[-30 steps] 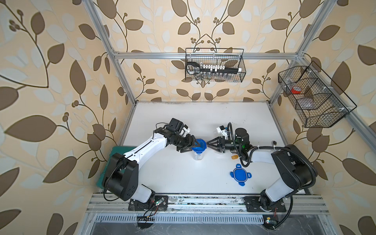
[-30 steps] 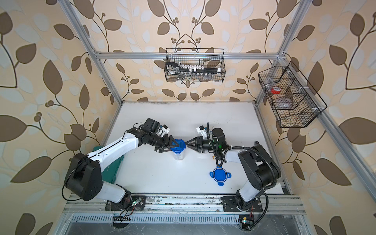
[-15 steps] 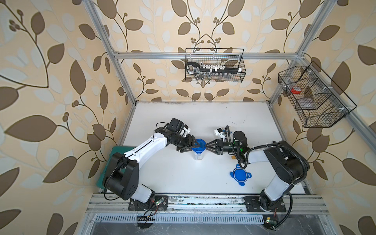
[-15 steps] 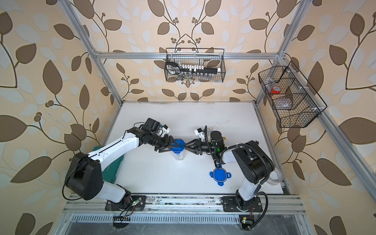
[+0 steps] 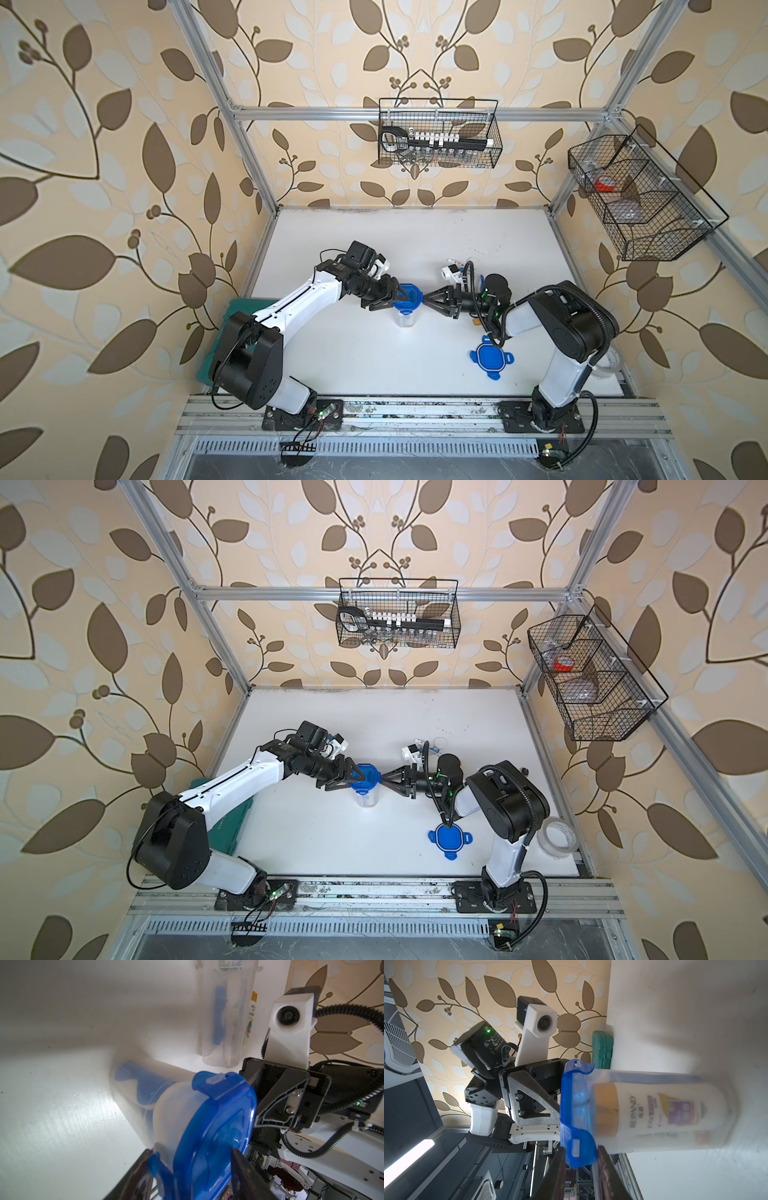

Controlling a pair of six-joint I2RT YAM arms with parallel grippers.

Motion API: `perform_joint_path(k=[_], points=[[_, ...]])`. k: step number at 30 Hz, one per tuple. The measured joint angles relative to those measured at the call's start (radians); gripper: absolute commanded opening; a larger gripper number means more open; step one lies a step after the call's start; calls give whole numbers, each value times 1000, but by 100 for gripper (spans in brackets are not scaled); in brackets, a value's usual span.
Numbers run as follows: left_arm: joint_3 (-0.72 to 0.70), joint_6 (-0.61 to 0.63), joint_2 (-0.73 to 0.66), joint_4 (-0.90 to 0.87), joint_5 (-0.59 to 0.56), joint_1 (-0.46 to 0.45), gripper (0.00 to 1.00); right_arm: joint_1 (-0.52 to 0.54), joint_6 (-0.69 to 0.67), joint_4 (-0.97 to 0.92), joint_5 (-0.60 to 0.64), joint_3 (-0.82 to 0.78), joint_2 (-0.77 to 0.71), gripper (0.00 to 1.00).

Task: Take out toiletry kits
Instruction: Unfasten the latch on the container.

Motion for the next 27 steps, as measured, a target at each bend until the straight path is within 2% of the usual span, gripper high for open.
perform_joint_path(k=[6, 9, 11, 13, 16, 20, 23, 27], points=[[-14, 4, 0, 14, 10, 1, 56, -10, 23, 0, -7, -5, 0, 17], [-16, 4, 0, 18, 10, 1, 59, -10, 22, -9, -7, -5, -10, 17], [-14, 5, 0, 18, 11, 1, 64, -10, 2, -50, -6, -5, -45, 23], [-4, 8, 5, 9, 10, 1, 68, -9, -81, -196, 6, 1, -131, 30], [23, 5, 12, -31, -13, 0, 72, 0, -287, -565, 77, 66, -291, 32], [76, 3, 29, -91, -63, -3, 75, 13, -501, -941, 197, 155, -442, 47], [111, 3, 39, -129, -103, -6, 77, 45, -622, -1159, 317, 214, -489, 49], [143, 4, 41, -157, -137, -5, 78, 158, -724, -1378, 504, 275, -493, 53]])
